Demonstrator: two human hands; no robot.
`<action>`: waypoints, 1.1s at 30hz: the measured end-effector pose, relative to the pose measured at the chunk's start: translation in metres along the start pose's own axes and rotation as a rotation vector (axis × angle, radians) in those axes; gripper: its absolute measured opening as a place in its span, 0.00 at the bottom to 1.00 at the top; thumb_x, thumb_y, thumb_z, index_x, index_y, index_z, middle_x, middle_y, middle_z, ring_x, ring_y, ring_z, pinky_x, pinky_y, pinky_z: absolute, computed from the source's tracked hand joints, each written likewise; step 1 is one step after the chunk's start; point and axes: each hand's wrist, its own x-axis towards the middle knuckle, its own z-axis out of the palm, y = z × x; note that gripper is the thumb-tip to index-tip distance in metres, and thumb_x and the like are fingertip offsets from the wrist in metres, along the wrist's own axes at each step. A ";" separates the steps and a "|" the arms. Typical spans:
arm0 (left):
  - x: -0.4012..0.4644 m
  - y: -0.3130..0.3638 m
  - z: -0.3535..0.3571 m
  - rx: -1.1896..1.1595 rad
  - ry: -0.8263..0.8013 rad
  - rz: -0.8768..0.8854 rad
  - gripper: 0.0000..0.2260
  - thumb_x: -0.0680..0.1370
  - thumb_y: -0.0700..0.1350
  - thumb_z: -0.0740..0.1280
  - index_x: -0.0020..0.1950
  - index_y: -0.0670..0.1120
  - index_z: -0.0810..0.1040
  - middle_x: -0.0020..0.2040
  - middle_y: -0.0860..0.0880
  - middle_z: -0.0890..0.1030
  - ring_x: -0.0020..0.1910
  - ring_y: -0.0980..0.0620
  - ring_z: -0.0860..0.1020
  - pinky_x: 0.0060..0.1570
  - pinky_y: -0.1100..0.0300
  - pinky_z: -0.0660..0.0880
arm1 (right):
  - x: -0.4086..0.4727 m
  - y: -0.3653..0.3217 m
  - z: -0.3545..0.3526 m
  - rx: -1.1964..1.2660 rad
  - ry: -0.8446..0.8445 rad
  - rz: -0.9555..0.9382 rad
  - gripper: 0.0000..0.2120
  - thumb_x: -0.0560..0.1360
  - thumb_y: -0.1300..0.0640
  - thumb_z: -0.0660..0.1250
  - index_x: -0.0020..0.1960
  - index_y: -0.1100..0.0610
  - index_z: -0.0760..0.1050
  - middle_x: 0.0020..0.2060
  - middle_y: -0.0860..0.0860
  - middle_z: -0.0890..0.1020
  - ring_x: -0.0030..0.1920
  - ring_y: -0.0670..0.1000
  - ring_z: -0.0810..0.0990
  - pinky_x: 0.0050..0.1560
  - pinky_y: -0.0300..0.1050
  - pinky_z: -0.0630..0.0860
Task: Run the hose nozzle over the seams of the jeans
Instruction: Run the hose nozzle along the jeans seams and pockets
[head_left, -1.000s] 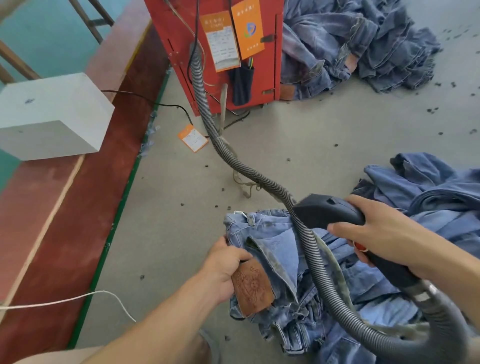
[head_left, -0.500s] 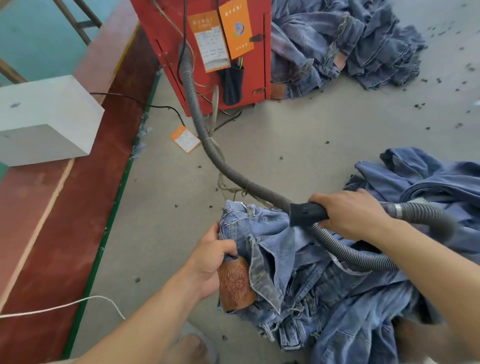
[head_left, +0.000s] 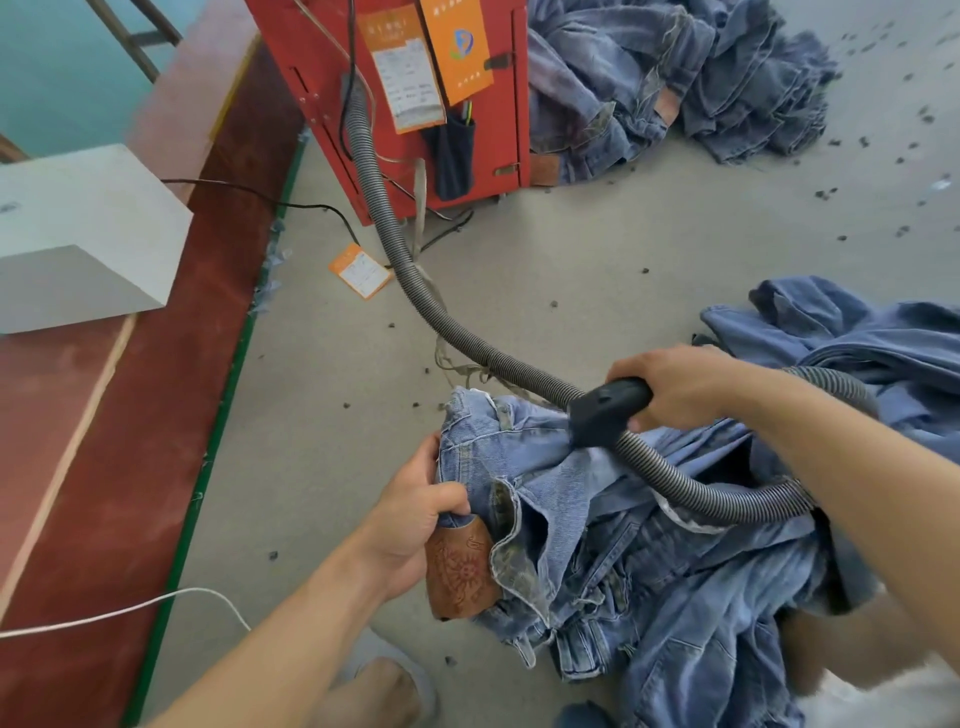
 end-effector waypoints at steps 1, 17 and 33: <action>0.000 -0.001 -0.001 0.006 -0.001 0.001 0.33 0.64 0.28 0.64 0.68 0.47 0.75 0.61 0.32 0.81 0.62 0.28 0.79 0.61 0.35 0.74 | 0.000 -0.002 0.005 -0.017 -0.009 -0.003 0.17 0.76 0.48 0.73 0.63 0.40 0.74 0.48 0.40 0.80 0.51 0.50 0.77 0.61 0.54 0.72; -0.001 0.006 0.005 0.027 -0.044 -0.027 0.21 0.79 0.27 0.65 0.70 0.39 0.72 0.61 0.33 0.82 0.61 0.31 0.80 0.65 0.35 0.76 | -0.032 -0.026 -0.012 0.256 0.115 -0.215 0.17 0.74 0.51 0.75 0.57 0.35 0.75 0.43 0.38 0.83 0.43 0.39 0.79 0.44 0.41 0.74; -0.007 0.008 0.024 -0.056 -0.223 -0.018 0.28 0.74 0.29 0.69 0.73 0.40 0.70 0.64 0.32 0.80 0.58 0.36 0.79 0.57 0.42 0.78 | -0.068 -0.053 -0.001 0.259 0.185 -0.183 0.17 0.75 0.43 0.74 0.60 0.34 0.73 0.44 0.36 0.83 0.44 0.42 0.81 0.48 0.49 0.78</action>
